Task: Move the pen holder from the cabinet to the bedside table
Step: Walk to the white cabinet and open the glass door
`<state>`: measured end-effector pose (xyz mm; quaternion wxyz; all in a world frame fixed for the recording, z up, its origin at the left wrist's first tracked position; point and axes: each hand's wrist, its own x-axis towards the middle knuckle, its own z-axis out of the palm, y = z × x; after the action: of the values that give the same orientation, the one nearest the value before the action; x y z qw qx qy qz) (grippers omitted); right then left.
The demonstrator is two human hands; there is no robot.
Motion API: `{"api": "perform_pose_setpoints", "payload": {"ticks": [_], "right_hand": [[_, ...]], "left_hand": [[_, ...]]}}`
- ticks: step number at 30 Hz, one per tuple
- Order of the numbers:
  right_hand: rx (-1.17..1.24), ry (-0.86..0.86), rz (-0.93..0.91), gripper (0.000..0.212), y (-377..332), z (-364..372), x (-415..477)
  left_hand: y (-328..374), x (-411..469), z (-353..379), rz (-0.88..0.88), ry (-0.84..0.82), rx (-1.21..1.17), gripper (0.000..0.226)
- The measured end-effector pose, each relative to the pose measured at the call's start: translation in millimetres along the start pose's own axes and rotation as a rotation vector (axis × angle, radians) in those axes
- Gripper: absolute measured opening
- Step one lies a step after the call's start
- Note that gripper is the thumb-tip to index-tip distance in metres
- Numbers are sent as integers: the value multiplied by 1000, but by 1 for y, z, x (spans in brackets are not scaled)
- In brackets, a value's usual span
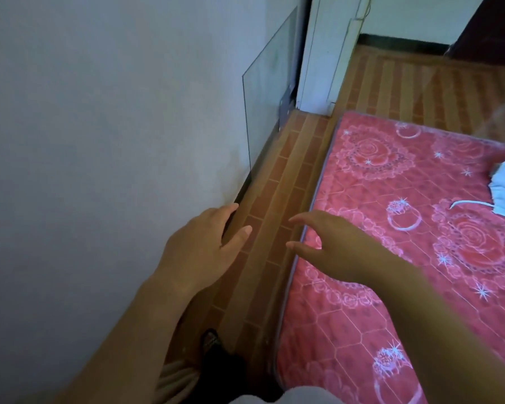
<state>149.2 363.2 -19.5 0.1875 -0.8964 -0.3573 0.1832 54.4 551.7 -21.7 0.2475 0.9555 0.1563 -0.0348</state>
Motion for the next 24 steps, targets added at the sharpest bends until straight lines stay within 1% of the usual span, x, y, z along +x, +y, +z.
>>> {"api": "perform_pose_setpoints", "payload": {"ticks": [3, 7, 12, 14, 18, 22, 24], "right_hand": [[9, 23, 57, 50, -9, 7, 31], [34, 102, 140, 49, -29, 13, 78], [95, 133, 169, 51, -65, 7, 135], [102, 177, 168, 51, -69, 1, 150], [87, 295, 190, 49, -59, -10, 163], [103, 349, 230, 50, -37, -20, 177], [116, 369, 247, 50, -23, -28, 187]], "left_hand": [[-26, 32, -10, 44, -30, -19, 59], [-65, 75, -34, 122, -117, -1, 59], [-99, 127, -72, 136, -144, 48, 67], [-103, 146, -82, 155, -159, 36, 71], [-100, 178, -90, 184, -155, 60, 71], [-89, 207, -89, 261, -157, 39, 60], [-81, 226, -89, 302, -161, 29, 62]]}}
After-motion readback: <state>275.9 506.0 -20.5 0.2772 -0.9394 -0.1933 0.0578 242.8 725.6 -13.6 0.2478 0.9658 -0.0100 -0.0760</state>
